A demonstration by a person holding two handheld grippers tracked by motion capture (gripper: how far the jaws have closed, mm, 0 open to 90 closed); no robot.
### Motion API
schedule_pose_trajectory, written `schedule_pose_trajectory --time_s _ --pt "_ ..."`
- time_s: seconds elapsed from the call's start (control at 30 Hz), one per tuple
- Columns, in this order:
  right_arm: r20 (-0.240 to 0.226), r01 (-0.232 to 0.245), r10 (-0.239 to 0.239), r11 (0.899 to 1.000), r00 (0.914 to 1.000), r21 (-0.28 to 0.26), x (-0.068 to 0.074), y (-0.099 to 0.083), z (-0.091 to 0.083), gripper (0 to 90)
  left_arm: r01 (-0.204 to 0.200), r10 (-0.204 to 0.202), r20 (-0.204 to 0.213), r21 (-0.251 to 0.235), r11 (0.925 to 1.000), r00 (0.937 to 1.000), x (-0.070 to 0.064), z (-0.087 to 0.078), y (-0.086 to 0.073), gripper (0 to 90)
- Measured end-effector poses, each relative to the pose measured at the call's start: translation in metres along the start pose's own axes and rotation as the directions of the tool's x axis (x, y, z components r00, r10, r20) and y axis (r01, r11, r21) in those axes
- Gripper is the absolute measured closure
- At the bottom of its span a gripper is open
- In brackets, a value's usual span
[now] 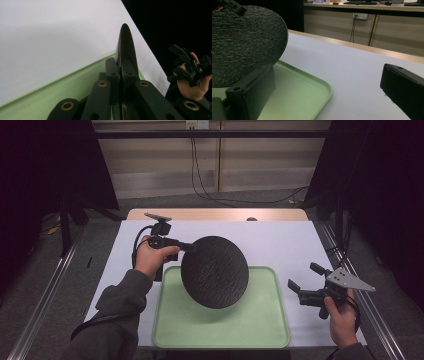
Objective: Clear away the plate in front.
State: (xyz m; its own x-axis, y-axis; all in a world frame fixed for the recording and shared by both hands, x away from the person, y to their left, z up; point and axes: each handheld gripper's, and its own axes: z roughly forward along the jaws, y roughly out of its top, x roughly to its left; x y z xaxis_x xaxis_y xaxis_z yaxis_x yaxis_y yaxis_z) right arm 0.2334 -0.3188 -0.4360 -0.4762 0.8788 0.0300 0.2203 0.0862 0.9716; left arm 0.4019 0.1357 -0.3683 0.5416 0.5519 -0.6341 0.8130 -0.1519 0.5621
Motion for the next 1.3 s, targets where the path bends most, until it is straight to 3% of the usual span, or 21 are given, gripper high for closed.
schedule_pose_trajectory --time_s 0.17,0.23,0.37,0.57,0.7,0.87,0.9,0.97,1.03,1.13,1.17,1.2,1.23,1.3 --pt "-0.004 -0.003 0.003 1.0 1.0 -0.001 0.0 0.0 0.001 0.0 0.008 -0.008 0.011 0.009 0.9999 0.9999 -0.004 0.005 -0.006 86.9" --pt "-0.004 0.002 -0.002 1.0 1.0 0.004 0.001 0.0 0.001 0.0 0.01 -0.011 0.037 0.027 0.9996 0.9992 -0.005 0.008 -0.009 87.0" --pt "-0.002 0.003 -0.003 1.0 1.0 0.001 0.0 0.0 0.001 0.0 -0.005 0.004 0.028 0.044 0.999 0.9996 -0.008 0.012 -0.014 86.9" --pt "0.005 -0.001 0.001 1.0 1.0 -0.003 -0.001 0.0 0.0 0.0 -0.015 0.011 0.058 0.067 0.9977 0.9983 -0.01 0.02 -0.023 86.9" --pt "0.002 -0.001 0.001 1.0 1.0 -0.001 0.0 0.0 0.0 0.0 -0.001 -0.004 0.074 0.07 0.9976 0.9973 -0.011 0.027 -0.029 86.8" --pt "0.007 -0.002 0.002 1.0 1.0 -0.004 -0.001 0.0 0.0 0.0 -0.012 0.005 0.081 0.085 0.9963 0.9967 -0.01 0.034 -0.037 86.7" --pt "0.008 -0.005 0.005 1.0 1.0 -0.005 -0.001 0.0 0.0 0.0 0.002 -0.01 0.087 0.085 0.9964 0.9961 -0.011 0.035 -0.039 86.8" --pt "0.007 -0.005 0.005 1.0 1.0 -0.005 -0.001 0.0 0.0 0.0 -0.011 0.002 0.091 0.094 0.9955 0.9958 -0.011 0.036 -0.041 86.8" --pt "0.008 0.0 0.0 1.0 1.0 -0.002 -0.001 0.0 0.0 0.0 0.004 -0.012 0.091 0.088 0.9961 0.9958 -0.011 0.038 -0.045 86.7" --pt "0.01 -0.006 0.006 1.0 0.9999 -0.006 0.0 0.0 0.0 0.0 -0.008 -0.001 0.097 0.095 0.9954 0.9953 -0.012 0.039 -0.049 86.7" --pt "0.011 -0.004 0.004 1.0 0.9999 -0.008 0.0 0.0 0.0 0.0 -0.03 0.02 0.096 0.099 0.9946 0.9952 -0.01 0.039 -0.05 86.7" --pt "0.009 -0.005 0.005 1.0 0.9999 -0.005 -0.001 0.0 0.0 0.0 -0.007 -0.003 0.102 0.093 0.9956 0.9948 -0.011 0.04 -0.052 86.7" --pt "0.01 -0.004 0.004 1.0 0.9999 -0.006 -0.001 0.0 0.0 0.0 -0.022 0.012 0.104 0.099 0.9949 0.9945 -0.01 0.04 -0.054 86.6" --pt "0.011 -0.012 0.012 1.0 0.9999 -0.005 0.0 0.0 -0.001 0.0 0.003 -0.013 0.108 0.094 0.9956 0.9941 -0.009 0.04 -0.057 86.6"
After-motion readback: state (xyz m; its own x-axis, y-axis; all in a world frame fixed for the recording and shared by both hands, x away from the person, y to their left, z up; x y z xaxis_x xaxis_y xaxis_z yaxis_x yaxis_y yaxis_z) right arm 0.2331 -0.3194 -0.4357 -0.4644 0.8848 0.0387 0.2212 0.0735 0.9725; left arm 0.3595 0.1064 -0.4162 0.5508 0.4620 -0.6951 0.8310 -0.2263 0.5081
